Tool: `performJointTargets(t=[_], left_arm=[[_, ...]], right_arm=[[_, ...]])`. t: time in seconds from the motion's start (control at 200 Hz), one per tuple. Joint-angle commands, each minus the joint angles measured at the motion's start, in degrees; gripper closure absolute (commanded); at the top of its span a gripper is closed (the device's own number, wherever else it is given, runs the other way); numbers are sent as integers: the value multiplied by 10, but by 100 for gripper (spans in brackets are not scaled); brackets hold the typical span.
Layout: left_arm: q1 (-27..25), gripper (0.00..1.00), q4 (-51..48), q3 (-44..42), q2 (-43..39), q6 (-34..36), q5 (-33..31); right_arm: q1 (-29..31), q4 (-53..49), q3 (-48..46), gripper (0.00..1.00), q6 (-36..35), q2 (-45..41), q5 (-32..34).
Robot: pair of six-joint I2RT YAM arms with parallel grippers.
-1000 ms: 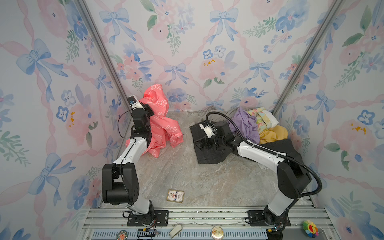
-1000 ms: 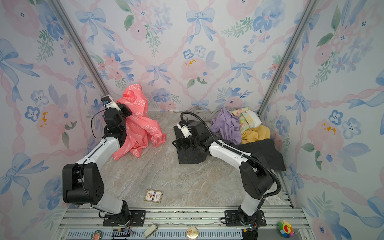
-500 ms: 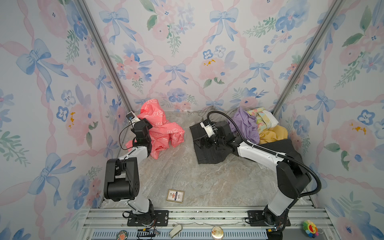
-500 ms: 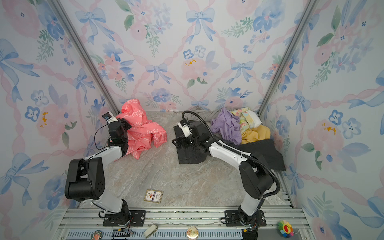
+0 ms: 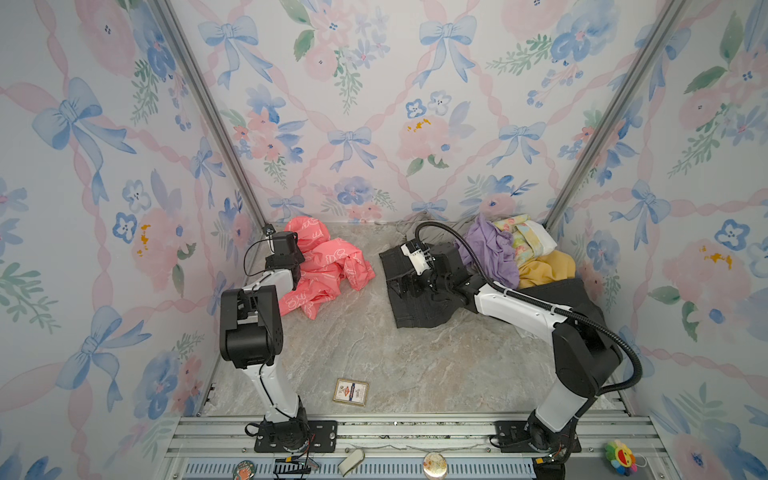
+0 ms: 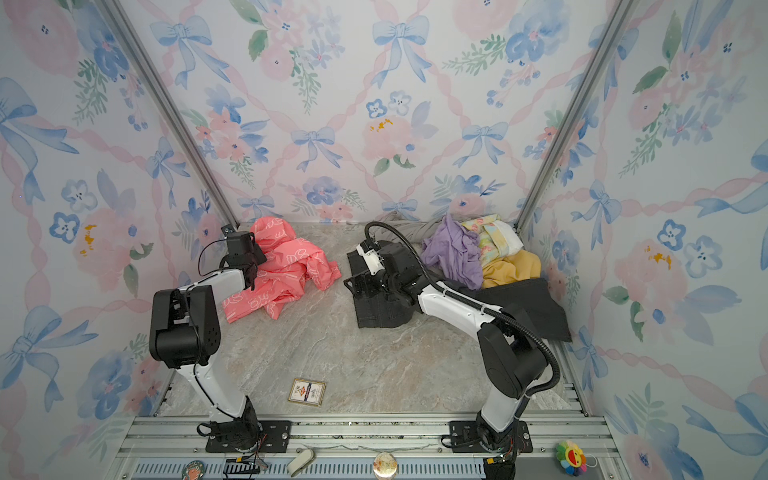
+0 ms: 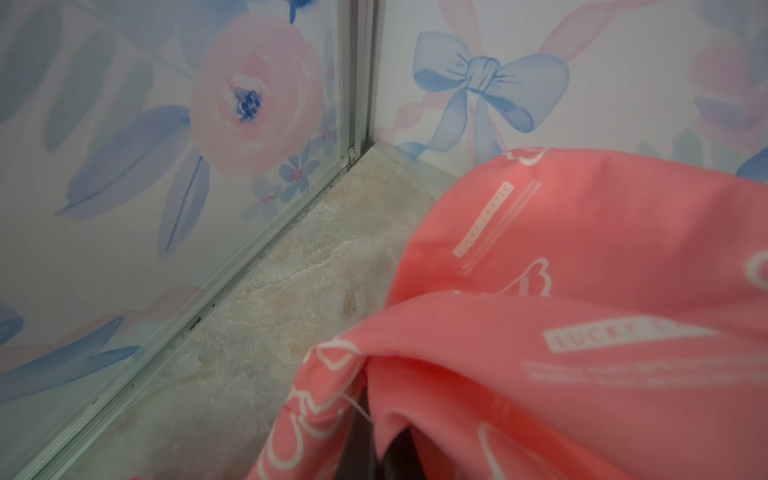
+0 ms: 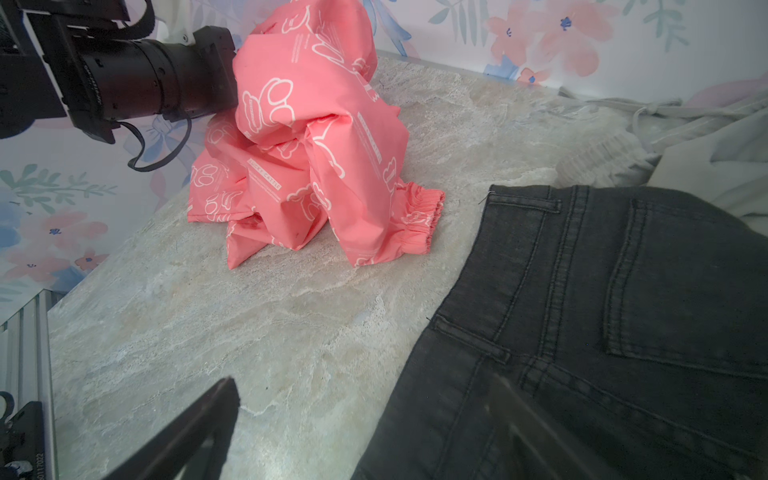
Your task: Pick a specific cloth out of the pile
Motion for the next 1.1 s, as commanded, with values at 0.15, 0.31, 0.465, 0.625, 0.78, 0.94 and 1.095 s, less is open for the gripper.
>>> performJointTargets(t=[0.15, 0.31, 0.465, 0.625, 0.78, 0.94, 1.095], left_arm=[[25, 100, -131, 50, 37, 46, 13], [26, 80, -137, 79, 5, 17, 32], [15, 29, -137, 118, -53, -6, 65], [-8, 2, -137, 109, -126, -18, 77], [-72, 4, -128, 63, -205, 8, 82], [-182, 2, -118, 4, -258, 129, 26], [-231, 2, -121, -45, -293, 174, -17]], right_arm=[[2, 13, -10, 3, 8, 3, -8], [2, 12, -16, 3, 5, -9, -4], [2, 7, -15, 3, 5, -16, -2], [3, 15, -19, 3, 8, -28, 0], [1, 35, -31, 3, 19, -39, 18], [-25, 41, -46, 3, 54, -86, 39], [-68, 28, -78, 3, 107, -148, 91]])
